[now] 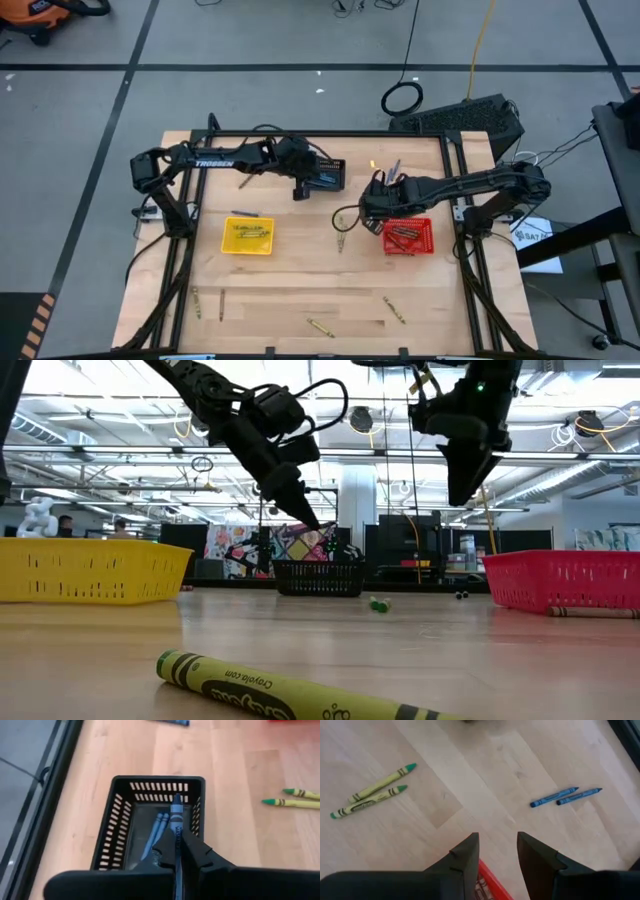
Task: Sort crayons
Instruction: Put the blue crayon into the black bin
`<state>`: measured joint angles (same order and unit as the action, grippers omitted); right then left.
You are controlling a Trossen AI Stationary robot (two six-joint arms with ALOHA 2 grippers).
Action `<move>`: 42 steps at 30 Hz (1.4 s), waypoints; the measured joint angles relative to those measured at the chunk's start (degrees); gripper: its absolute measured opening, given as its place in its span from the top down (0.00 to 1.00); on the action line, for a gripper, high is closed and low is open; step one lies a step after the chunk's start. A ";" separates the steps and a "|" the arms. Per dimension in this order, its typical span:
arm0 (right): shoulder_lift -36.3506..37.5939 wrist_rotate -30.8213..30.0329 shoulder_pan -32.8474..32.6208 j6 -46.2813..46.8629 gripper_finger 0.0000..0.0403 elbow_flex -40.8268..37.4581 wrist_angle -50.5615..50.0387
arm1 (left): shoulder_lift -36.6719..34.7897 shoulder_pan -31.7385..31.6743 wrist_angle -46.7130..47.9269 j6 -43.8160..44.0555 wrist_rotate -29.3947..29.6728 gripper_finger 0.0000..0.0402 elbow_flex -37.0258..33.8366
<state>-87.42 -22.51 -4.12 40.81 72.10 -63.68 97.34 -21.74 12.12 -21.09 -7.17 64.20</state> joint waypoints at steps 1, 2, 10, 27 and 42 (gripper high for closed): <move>0.00 0.00 0.36 0.01 0.71 0.00 0.08 | 0.00 -0.10 0.00 -0.61 -0.60 1.00 0.00; 0.00 0.00 0.68 0.02 0.71 0.00 0.22 | 0.10 -0.11 -0.03 -1.28 -0.77 1.00 0.00; 0.00 0.00 2.31 1.62 0.71 0.00 2.27 | 2.55 -1.83 0.39 2.32 -0.58 1.00 0.02; 0.00 0.05 2.67 2.02 0.71 0.00 9.07 | 7.50 -4.05 -1.38 1.73 -3.31 0.98 0.04; 0.00 0.07 2.67 2.02 0.71 0.00 9.50 | 7.50 -4.00 -3.42 3.29 -3.31 0.87 0.73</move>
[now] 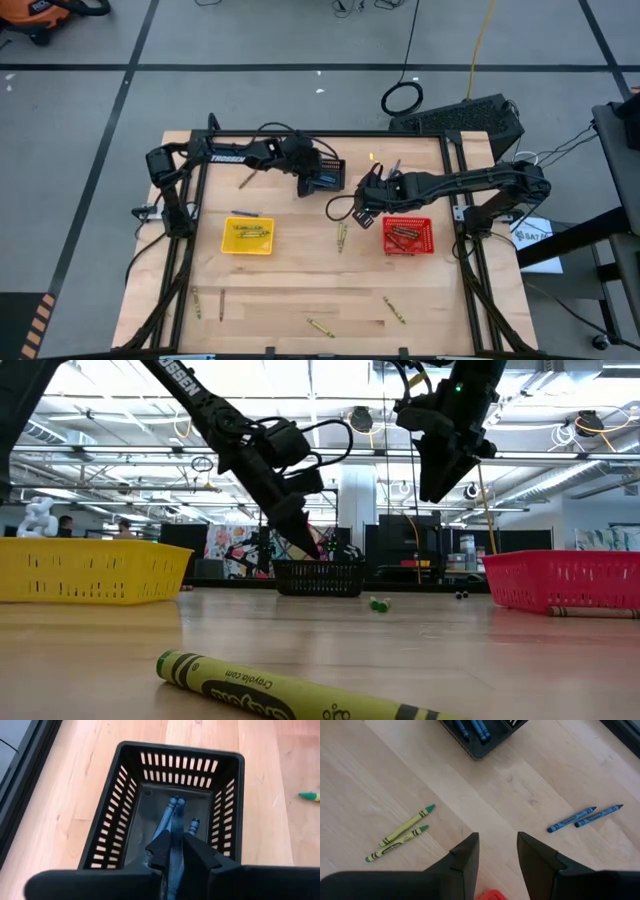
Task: Sort crayons
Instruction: Put the blue crayon into the black bin, then put the green crayon into the yellow bin
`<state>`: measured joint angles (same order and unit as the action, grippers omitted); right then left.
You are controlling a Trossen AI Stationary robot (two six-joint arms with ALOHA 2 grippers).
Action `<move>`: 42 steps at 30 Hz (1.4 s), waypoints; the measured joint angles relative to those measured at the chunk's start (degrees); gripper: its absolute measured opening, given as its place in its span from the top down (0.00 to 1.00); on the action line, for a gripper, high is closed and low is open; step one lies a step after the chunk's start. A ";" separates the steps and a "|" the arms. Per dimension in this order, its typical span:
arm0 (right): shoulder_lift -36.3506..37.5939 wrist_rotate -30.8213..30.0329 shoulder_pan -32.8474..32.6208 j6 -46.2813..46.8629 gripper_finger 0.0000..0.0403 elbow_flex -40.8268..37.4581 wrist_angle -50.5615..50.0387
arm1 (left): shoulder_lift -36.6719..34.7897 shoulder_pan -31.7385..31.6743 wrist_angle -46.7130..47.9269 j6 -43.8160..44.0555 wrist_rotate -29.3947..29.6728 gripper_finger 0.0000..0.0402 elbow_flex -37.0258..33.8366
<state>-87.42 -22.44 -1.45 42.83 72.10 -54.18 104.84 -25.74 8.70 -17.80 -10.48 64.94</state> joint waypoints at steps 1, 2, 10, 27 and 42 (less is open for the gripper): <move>0.00 0.00 0.00 0.00 0.71 0.00 -0.01 | 0.00 0.04 0.42 0.60 0.00 0.86 0.32; 0.00 0.00 0.00 0.00 0.71 0.00 0.01 | 0.00 0.10 1.00 0.92 0.00 0.85 0.81; 0.00 0.04 0.00 -2.89 0.71 0.00 3.07 | 0.00 1.98 12.76 0.98 0.75 0.82 6.51; 0.00 19.77 -7.29 2.70 0.71 0.00 5.89 | -11.72 10.01 34.77 0.10 0.35 0.82 10.50; -0.10 19.43 -21.38 17.30 0.71 0.00 4.91 | -23.32 19.76 42.95 5.53 0.17 0.82 10.50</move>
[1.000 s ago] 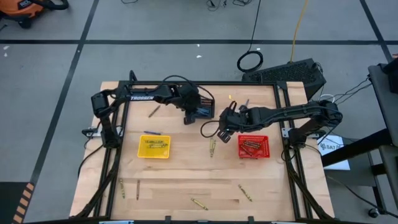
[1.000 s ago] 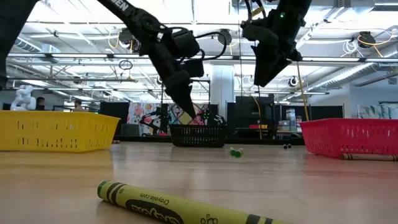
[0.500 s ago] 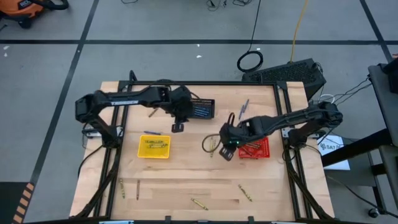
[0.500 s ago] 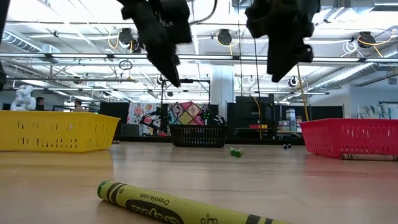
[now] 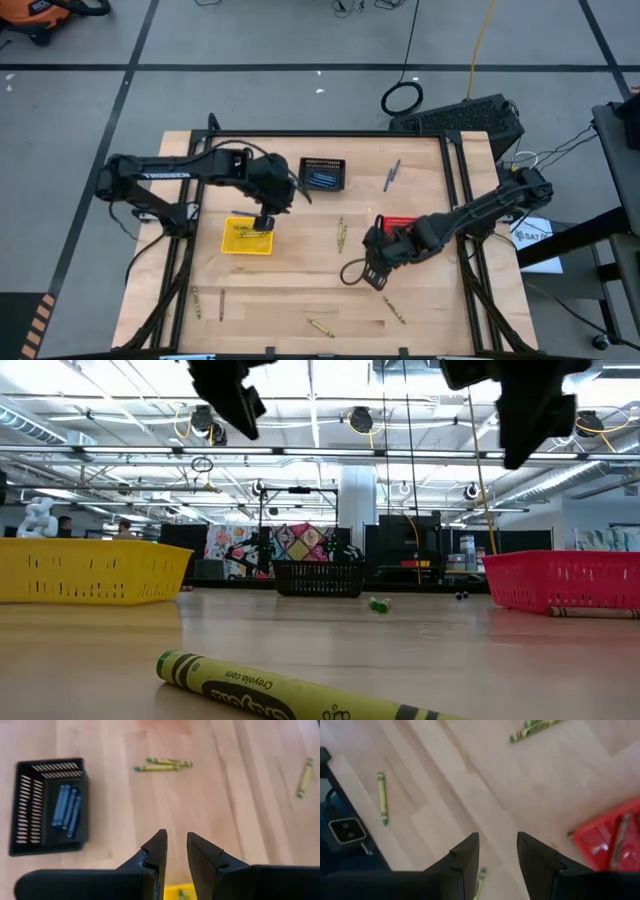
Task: Sort crayons
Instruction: Put the green crayon into the yellow bin
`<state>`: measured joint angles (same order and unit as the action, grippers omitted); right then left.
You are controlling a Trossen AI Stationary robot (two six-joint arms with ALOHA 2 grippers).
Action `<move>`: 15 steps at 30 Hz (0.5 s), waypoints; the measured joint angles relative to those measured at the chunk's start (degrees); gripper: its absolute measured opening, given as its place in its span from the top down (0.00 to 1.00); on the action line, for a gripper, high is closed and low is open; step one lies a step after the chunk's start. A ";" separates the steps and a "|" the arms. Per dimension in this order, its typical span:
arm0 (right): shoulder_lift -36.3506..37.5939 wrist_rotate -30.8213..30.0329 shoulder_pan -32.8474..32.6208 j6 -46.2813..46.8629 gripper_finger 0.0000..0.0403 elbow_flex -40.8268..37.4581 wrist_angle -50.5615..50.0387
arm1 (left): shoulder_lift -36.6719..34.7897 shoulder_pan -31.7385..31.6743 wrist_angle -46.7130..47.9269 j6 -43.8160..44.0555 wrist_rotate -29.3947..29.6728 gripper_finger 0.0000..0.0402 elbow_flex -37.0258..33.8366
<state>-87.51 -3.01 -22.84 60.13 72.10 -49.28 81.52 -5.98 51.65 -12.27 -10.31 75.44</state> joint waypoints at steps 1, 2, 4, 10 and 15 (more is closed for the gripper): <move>-0.17 0.00 -0.64 0.95 0.71 0.00 -0.07 | -0.14 0.65 0.62 0.02 0.00 0.82 0.00; -0.26 0.06 -1.28 2.07 0.71 0.00 -0.19 | -0.28 1.26 1.04 0.34 0.02 0.82 0.00; -0.36 0.07 -2.55 4.70 0.71 0.00 -0.87 | -0.57 2.32 3.23 2.32 0.45 0.82 -0.02; -0.88 0.00 -6.95 12.33 0.71 0.00 -2.61 | -0.64 6.23 5.15 7.23 4.41 0.82 -0.11; -4.18 -0.02 -10.94 17.18 0.71 0.00 -3.17 | -0.68 9.20 5.05 9.98 4.44 0.82 -0.11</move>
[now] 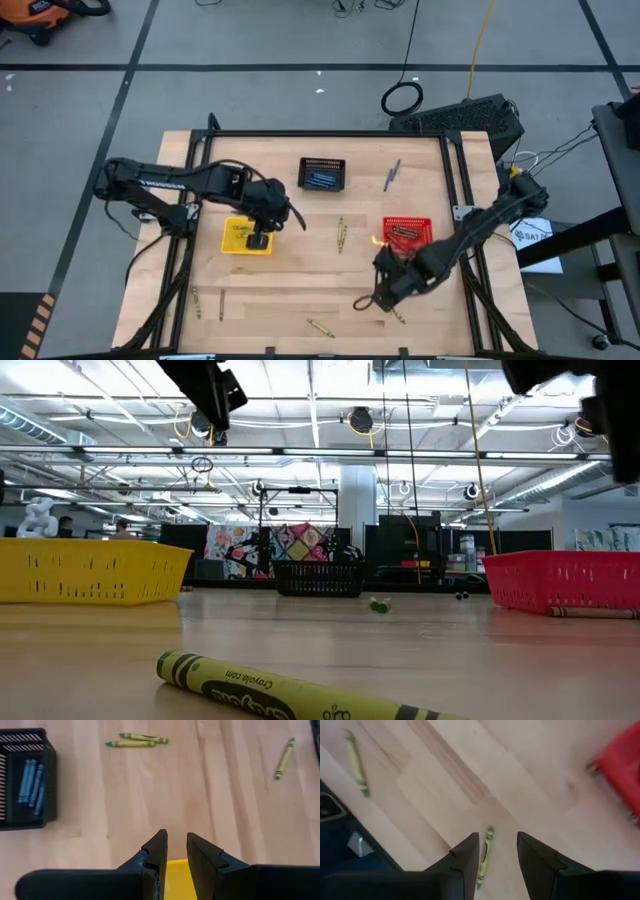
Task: Sort crayons
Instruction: Put the green crayon into the yellow bin
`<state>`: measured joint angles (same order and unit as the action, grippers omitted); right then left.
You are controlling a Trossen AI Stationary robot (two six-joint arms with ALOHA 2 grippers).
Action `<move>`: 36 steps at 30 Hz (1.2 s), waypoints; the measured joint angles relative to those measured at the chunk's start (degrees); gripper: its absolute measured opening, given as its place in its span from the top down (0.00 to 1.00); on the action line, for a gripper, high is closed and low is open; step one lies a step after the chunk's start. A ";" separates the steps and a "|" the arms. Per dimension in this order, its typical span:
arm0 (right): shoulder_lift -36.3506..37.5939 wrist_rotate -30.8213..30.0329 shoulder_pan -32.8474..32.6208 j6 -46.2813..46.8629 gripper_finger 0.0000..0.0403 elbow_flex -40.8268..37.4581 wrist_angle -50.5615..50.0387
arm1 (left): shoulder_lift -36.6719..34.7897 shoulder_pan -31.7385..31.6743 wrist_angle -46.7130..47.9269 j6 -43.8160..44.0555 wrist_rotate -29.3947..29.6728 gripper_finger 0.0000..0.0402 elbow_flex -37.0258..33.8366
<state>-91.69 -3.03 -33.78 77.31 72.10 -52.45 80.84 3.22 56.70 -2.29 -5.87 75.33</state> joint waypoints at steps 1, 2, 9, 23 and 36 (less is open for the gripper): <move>-0.96 0.10 -0.74 0.76 0.71 0.00 0.10 | 0.00 0.48 -0.01 0.44 0.02 0.82 0.00; -2.06 0.18 -1.53 1.33 0.71 0.00 0.13 | 0.00 1.03 -0.01 0.51 0.06 0.82 0.00; -9.11 1.96 -5.14 4.30 0.71 0.00 2.40 | 0.00 3.38 -0.21 2.40 0.15 0.82 0.00; -17.49 6.34 -8.68 8.80 0.71 0.13 5.20 | 0.00 5.18 -0.34 3.53 0.43 0.82 0.00; -18.43 6.13 -9.07 8.97 0.85 0.17 5.47 | 0.00 5.18 -0.43 3.50 2.91 0.82 0.00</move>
<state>-110.13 3.11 -42.85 86.28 72.27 -46.98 80.84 8.40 56.27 1.21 -2.96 75.33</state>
